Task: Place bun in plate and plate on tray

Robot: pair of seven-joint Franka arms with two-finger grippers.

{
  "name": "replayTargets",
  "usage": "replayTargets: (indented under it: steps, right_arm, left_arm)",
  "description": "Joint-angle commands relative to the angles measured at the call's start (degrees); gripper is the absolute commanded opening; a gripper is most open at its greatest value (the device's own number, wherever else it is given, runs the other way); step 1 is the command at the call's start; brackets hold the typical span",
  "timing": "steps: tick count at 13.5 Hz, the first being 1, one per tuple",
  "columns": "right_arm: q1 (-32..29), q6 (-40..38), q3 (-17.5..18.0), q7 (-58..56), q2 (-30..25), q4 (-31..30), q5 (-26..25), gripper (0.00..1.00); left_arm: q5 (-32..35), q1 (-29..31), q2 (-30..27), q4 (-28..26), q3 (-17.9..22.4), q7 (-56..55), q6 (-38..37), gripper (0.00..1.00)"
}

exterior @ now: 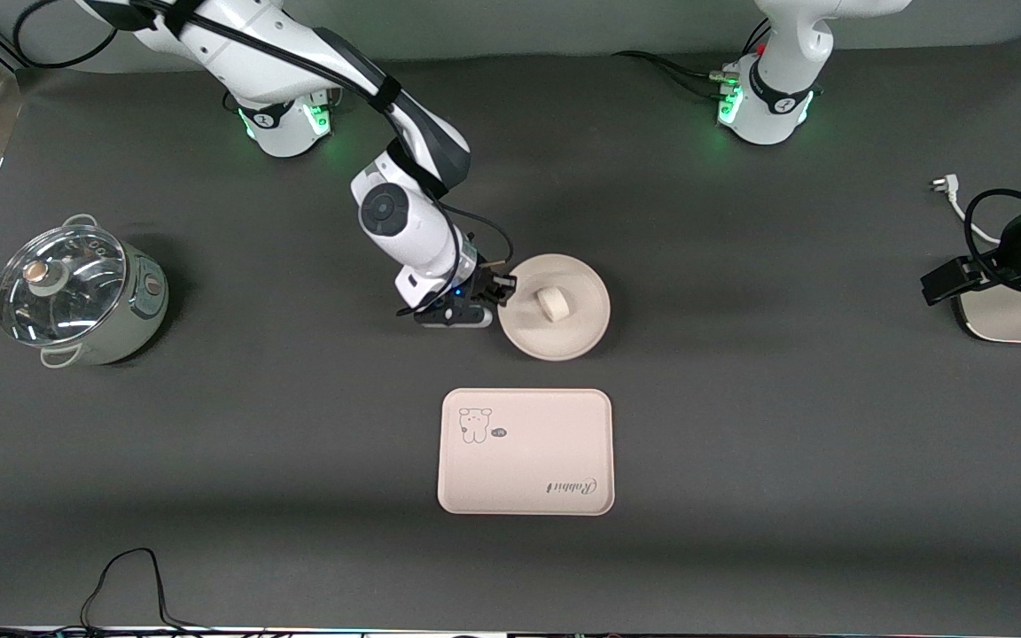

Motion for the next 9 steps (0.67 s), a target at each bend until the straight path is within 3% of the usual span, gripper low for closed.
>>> replayTargets:
  steps: [1,6,9]
  right_arm:
    - [-2.08,-3.99,-1.25,-1.05,3.33,11.27,0.01,0.00]
    - [-2.18,-4.08,-6.08,-5.10,21.95,33.16,-4.11,0.00]
    - [-2.18,-4.08,-6.71,-5.02,29.18,40.31,-4.56,0.00]
  left_arm:
    - [-0.62,-1.14,-1.64,-1.76,1.41,-0.20,0.91,1.00]
    - [-0.62,-1.22,-1.20,-1.40,1.58,0.24,0.03,1.00]
    - [-0.62,-1.13,-0.85,-1.40,1.58,0.24,0.12,1.00]
